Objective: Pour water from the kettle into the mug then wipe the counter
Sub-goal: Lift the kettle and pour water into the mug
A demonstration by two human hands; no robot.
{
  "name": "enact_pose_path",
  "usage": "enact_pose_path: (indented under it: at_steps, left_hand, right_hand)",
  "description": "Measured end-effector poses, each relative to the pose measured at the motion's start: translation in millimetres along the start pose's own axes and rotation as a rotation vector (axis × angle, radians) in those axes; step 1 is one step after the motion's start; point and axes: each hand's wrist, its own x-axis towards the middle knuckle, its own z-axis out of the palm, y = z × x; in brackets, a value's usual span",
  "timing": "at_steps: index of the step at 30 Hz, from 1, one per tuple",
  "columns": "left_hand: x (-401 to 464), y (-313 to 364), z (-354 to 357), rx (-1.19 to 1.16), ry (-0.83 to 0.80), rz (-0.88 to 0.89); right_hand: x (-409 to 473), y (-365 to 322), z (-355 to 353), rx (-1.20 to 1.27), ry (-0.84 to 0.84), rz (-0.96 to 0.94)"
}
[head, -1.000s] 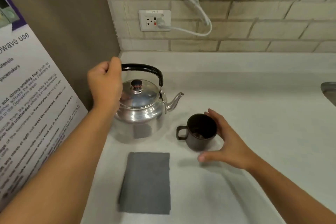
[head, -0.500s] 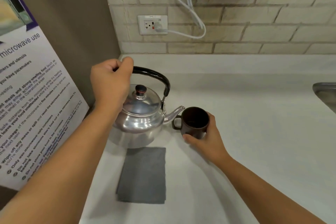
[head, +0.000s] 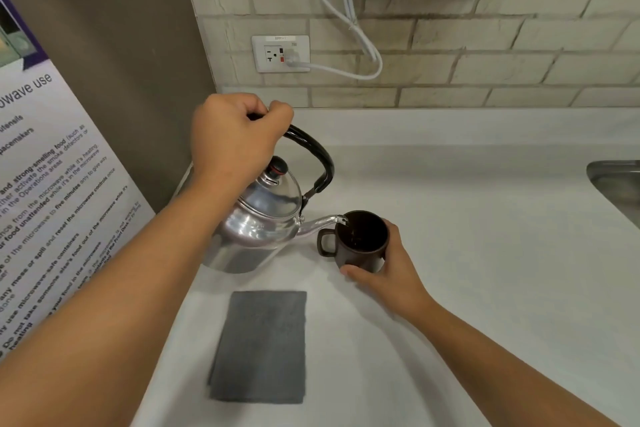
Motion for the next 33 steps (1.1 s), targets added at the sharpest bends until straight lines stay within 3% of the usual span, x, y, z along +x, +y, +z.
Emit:
enact_pose_path:
  at_steps: [33]
  left_hand:
    - [31.5, 45.0, -3.3, 0.291, -0.127, 0.185]
  right_hand:
    - [4.5, 1.8, -4.7, -0.023, -0.037, 0.025]
